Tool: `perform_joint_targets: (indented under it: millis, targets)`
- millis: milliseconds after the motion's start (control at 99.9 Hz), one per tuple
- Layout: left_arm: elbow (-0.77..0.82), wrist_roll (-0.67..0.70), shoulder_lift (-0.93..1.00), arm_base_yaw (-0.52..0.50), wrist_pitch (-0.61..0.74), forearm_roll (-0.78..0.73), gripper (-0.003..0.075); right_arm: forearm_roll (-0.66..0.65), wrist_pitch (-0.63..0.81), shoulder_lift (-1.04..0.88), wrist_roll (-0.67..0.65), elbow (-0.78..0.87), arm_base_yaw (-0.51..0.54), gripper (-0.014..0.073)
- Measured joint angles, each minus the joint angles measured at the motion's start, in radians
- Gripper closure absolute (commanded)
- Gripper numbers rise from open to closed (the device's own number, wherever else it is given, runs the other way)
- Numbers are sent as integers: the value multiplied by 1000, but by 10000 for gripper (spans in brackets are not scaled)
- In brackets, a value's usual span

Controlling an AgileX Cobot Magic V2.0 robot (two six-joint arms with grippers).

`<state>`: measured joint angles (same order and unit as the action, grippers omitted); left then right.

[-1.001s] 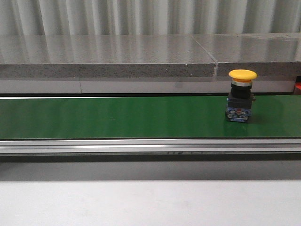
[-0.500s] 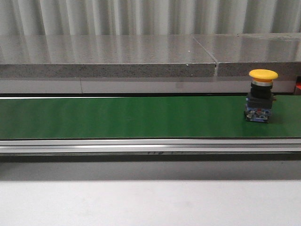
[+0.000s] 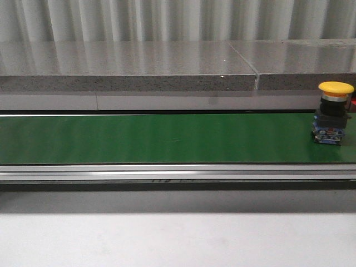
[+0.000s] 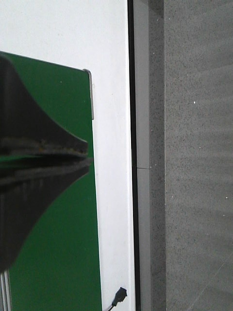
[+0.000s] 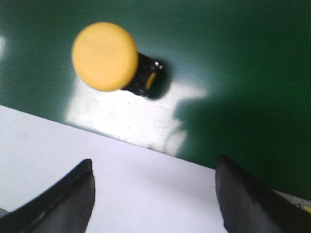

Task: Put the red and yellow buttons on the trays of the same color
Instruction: 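Move the right gripper back over the belt toward the yellow button, then lower the right gripper onto the yellow button on the belt and grasp it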

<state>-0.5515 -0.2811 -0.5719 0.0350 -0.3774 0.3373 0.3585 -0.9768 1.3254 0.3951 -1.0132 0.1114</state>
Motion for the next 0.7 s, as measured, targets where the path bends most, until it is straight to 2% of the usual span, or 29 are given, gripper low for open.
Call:
perform_joint_targets:
  millis: [150,580,700]
  targets:
    - [0,0,0,0,0,0,740,0,56,29,32,0,-32,69]
    - [0,0,0,0,0,0,740,0,237,141,51,0,-33,69]
    - [0,0,0,0,0,0,740,2,278,165,51,0,-33,99]
